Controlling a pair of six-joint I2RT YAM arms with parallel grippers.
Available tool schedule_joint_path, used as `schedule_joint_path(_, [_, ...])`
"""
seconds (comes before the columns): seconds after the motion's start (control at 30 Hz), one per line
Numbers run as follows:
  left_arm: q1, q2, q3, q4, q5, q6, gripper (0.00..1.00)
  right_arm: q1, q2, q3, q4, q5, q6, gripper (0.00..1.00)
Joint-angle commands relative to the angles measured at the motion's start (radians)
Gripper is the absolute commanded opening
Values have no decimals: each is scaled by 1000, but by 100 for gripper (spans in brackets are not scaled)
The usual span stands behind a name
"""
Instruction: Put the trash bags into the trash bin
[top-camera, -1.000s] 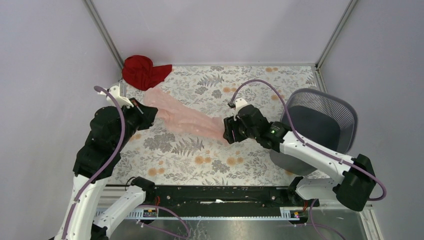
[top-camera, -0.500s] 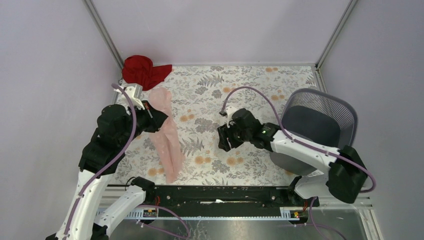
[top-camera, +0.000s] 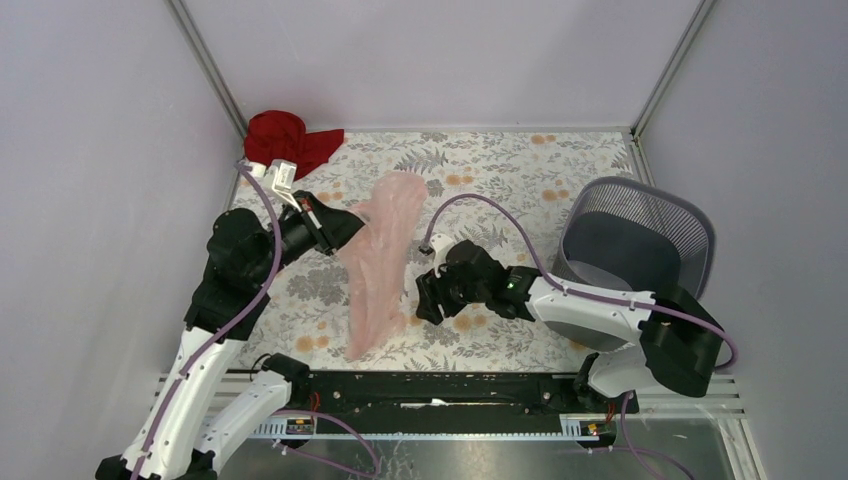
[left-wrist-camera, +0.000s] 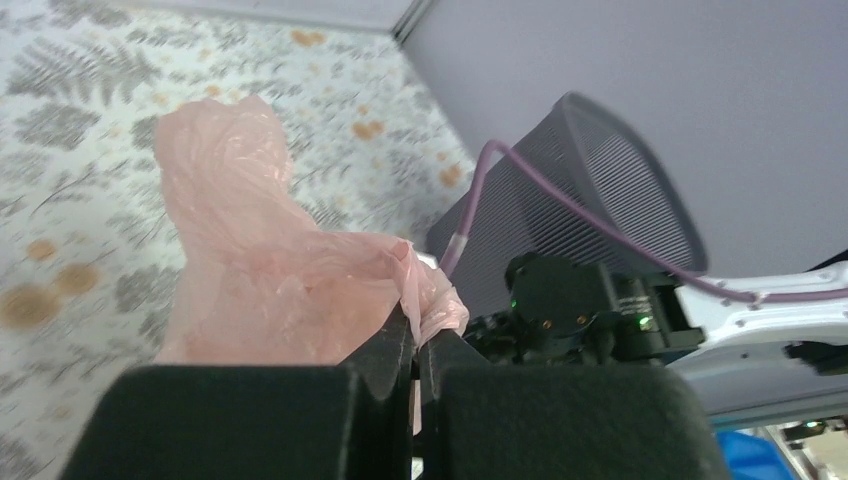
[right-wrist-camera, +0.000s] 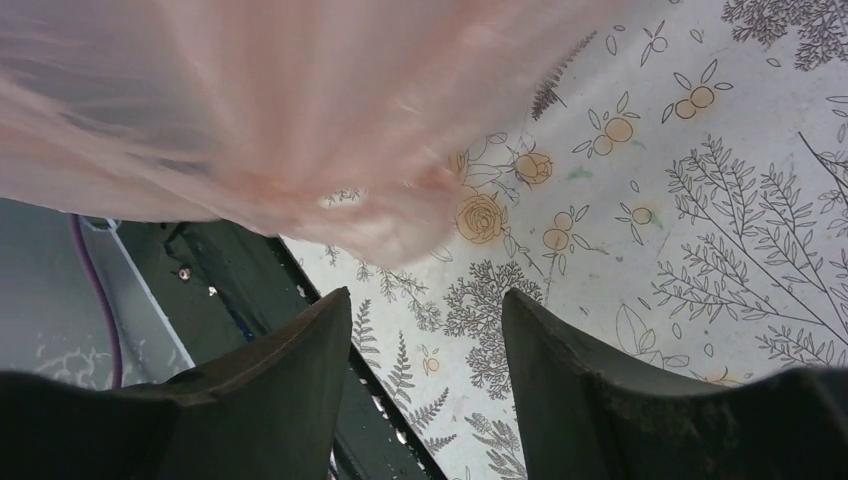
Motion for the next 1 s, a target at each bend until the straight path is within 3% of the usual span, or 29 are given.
schedule_joint_path(0.0, [1,22,-41,164,-72,-122,0,-1,-90,-34,70,32,49,64])
schedule_joint_path(0.2, [17,85,-134,-8,-340,-91,0,-1,-94,-60,34,110,86,60])
schedule_joint_path(0.3, [110,90,-211,-13,-290,-73,0,-1,-87,-66,37,121,83,61])
schedule_joint_path(0.37, [176,77,-278,13,-208,-83,0,-1,-71,-40,-8,145,37,67])
schedule_joint_path(0.43, [233,80,-317,22,-132,-79,0,-9,-63,-13,-48,226,13,83])
schedule_joint_path(0.5, [262,91,-314,-8,-118,-62,0,-64,-78,-28,-9,152,13,91])
schedule_joint_path(0.7, [268,69,-305,-46,-145,-17,0,-110,-38,-4,35,-159,-190,88])
schedule_joint_path(0.77, [268,60,-302,-68,-185,1,0,-110,6,20,-48,-173,-231,81])
schedule_joint_path(0.97, [268,62,-273,-155,-252,24,0,-109,46,22,-61,-171,-209,75])
